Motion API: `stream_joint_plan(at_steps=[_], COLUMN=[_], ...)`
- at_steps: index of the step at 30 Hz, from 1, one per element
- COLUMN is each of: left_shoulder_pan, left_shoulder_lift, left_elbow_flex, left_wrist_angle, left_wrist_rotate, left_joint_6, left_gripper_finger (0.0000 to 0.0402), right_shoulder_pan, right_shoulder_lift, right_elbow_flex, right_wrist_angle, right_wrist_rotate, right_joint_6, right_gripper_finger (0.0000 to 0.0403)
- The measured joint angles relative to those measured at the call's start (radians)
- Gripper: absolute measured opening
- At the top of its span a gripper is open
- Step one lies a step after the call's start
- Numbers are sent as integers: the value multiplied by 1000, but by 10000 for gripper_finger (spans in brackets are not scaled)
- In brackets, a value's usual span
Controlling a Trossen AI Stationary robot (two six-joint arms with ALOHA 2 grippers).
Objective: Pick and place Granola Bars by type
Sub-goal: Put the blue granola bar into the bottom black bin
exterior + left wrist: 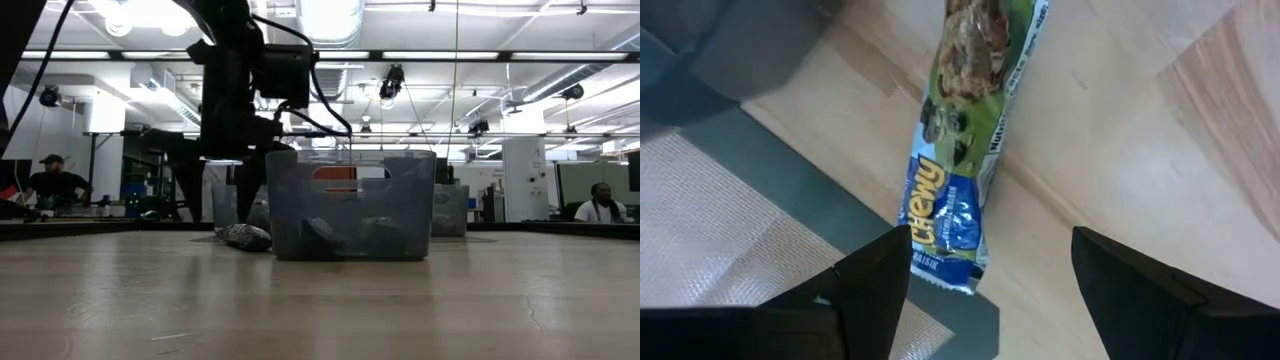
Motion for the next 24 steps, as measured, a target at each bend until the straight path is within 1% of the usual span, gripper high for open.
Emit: stream_joint_plan(at_steps=[3, 6, 10, 13, 18, 24], left_shoulder_pan=[0, 0, 1, 1, 2, 4], left_shoulder_lift=[0, 1, 0, 0, 1, 1], left_elbow_flex=[-10, -12, -12, -18, -47, -99], left_wrist_angle=[18, 69, 105, 113, 160, 217], left_wrist_rotate=[-5, -39, -42, -42, -41, -41], left_joint_6=[22, 41, 46, 78, 116, 117], left_gripper_finger=[257, 257, 257, 257, 257, 257], right_shoulder_pan=[0, 0, 0, 0, 0, 0], right_shoulder_lift=[0, 0, 0, 0, 2, 9], right_elbow_flex=[0, 0, 0, 0, 0, 0], right_wrist_angle=[0, 0, 0, 0, 1, 2], right_wrist_rotate=[0, 0, 0, 0, 0, 0], right_joint_6=[1, 3, 21, 23, 23, 22], right_gripper_finger=[8, 8, 8, 8, 8, 8])
